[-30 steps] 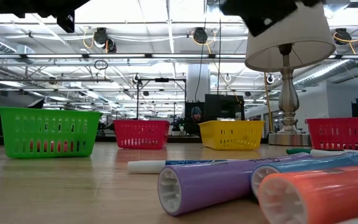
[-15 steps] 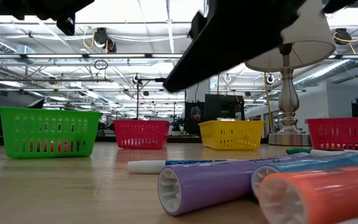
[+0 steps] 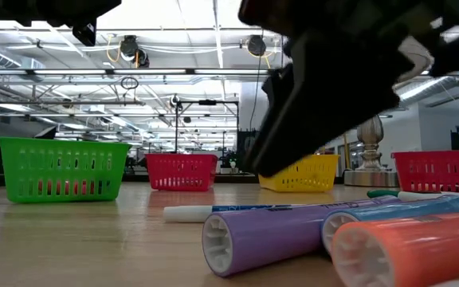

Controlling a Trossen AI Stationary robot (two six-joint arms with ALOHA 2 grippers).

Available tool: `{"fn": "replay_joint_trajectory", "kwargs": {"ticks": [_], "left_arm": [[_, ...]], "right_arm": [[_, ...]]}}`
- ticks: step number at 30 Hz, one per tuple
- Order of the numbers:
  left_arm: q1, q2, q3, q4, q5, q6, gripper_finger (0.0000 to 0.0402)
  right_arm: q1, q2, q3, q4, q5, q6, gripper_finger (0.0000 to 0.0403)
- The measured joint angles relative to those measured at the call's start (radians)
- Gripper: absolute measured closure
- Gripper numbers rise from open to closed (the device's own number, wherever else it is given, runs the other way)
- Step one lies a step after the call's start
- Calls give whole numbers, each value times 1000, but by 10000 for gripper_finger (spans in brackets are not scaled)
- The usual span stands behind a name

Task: Pick & Place Markers
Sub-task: Put the blue marker into the left red bin

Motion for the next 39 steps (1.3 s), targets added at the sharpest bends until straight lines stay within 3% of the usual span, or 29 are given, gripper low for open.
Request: {"fn": "replay_joint_trajectory", "kwargs": {"ticks": [15,25,30,35,39], "left_arm": [[1,0,0,0,-8,17,376],[1,0,0,1,-8,12,376],[1,0,0,2,-8,14,376],[1,0,0,2,-8,15,376],[1,0,0,2,-8,14,376]], "right_arm": [[15,0,-62,25,-55,66,252],[-18,-6,-160,57,22,86,272],[-41,-7,-203,158,-3,-8,283],[-67,-5,-208,165,-59,15,304],[-69,-4,-208,156,-66,7,352]]}}
